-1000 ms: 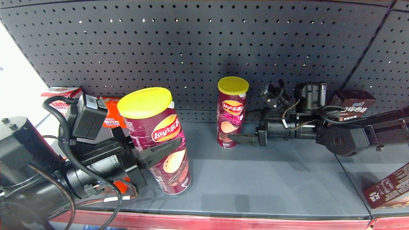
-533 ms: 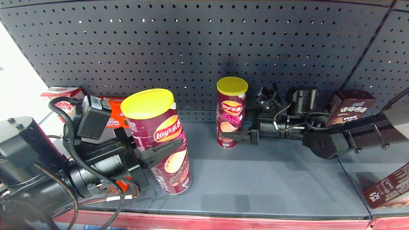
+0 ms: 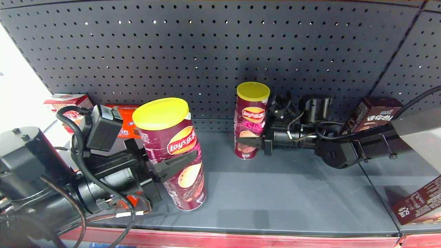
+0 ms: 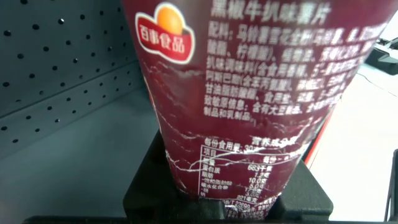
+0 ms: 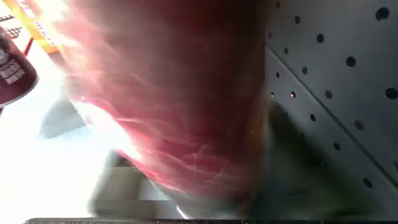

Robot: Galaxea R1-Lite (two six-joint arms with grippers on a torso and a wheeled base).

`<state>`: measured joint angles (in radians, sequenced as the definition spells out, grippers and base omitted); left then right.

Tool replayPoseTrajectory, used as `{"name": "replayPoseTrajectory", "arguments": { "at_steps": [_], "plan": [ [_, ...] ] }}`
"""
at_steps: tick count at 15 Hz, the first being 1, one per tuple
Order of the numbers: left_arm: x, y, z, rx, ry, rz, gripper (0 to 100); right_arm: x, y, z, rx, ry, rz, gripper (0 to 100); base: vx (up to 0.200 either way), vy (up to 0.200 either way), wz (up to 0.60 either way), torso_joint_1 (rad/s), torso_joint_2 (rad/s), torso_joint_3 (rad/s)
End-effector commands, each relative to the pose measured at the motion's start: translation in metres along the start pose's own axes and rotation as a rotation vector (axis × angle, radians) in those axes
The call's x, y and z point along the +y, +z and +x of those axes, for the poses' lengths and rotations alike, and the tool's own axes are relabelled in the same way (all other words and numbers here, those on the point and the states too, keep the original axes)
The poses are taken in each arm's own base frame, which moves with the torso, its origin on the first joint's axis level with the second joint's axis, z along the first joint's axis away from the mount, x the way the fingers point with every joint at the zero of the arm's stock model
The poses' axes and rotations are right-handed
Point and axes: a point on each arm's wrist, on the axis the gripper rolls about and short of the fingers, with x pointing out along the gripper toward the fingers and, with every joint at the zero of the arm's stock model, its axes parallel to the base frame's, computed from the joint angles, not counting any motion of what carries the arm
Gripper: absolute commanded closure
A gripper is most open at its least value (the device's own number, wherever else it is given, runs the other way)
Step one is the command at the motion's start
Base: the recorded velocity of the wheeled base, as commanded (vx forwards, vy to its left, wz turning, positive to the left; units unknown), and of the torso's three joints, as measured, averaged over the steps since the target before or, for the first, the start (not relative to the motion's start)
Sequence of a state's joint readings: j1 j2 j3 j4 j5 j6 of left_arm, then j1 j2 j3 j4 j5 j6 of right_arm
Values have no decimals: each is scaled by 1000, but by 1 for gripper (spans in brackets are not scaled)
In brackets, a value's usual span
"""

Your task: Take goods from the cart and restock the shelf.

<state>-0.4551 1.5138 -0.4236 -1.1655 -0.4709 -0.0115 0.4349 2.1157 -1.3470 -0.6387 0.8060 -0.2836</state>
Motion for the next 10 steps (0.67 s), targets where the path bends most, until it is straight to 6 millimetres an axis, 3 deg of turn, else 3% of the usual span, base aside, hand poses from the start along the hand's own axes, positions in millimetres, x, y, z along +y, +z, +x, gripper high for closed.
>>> {"name": "replayPoseTrajectory", "arguments": {
  "at_steps": [1,4,7,10],
  "plan": [
    [2,0,-1,0,10,1,100,1,0,0,0,3,-2,100,0,0,0,0,0,0],
    [2,0,-1,0,10,1,100,3,3,-1,-3,4,-2,100,0,0,0,0,0,0],
    [2,0,-2,-1,10,2,100,15,26,-11,-23,-18,-29,100,0,0,0,0,0,0],
    [2,-1,-2,5,10,-1,100,44,51,-26,-31,-50,-22,100,0,0,0,0,0,0]
  ]
}}
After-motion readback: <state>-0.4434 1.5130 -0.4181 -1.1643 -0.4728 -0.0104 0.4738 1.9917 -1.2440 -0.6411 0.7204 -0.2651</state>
